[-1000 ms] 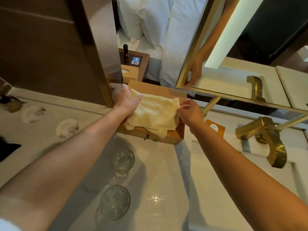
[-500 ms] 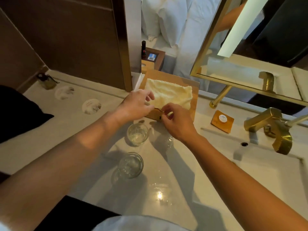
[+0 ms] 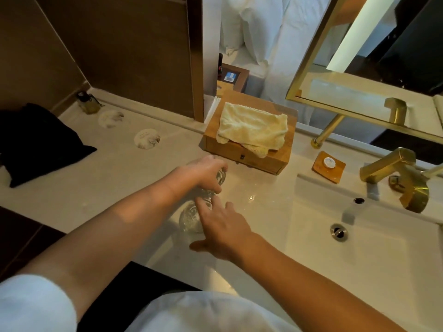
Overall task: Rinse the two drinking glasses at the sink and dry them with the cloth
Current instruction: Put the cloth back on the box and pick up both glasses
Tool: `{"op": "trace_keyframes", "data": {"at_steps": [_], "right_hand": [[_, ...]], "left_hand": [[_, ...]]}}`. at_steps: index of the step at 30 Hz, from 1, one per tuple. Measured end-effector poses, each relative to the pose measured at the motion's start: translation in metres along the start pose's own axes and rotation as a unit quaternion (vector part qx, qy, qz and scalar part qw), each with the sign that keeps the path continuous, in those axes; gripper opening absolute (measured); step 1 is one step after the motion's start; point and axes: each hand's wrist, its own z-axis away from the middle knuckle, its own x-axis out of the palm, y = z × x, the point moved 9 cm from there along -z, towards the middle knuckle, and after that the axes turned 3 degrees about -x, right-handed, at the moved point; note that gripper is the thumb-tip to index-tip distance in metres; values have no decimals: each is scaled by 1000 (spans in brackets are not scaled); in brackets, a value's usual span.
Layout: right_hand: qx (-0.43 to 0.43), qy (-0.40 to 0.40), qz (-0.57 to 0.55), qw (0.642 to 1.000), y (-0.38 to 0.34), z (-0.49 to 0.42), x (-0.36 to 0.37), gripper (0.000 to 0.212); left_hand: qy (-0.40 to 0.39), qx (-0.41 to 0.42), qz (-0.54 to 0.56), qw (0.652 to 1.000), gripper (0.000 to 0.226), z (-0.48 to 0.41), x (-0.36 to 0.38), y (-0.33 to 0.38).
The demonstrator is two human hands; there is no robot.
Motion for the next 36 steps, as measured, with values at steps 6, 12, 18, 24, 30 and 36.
{"op": "trace_keyframes", "data": {"at_steps": [6, 12, 18, 24, 30, 36], "right_hand": [[-26, 68, -5, 997, 2, -12, 12, 75], [-10, 92, -87, 992, 42, -14, 4, 90], [49, 180, -315, 931, 84, -7, 12, 121], [123, 194, -452, 862, 100, -13, 40, 128], [119, 218, -457, 854, 100, -26, 36, 78], [128, 175, -597, 773, 100, -19, 31, 59]], "left_hand": [[14, -29, 45, 998, 64, 8, 1, -37], [45, -57, 100, 992, 75, 39, 16, -89], [119, -46, 236, 963, 120, 77, 42, -124], [225, -96, 404, 881, 130, 90, 81, -153], [273, -112, 424, 857, 83, 77, 77, -152], [215, -84, 527, 818, 71, 75, 69, -128]]}}
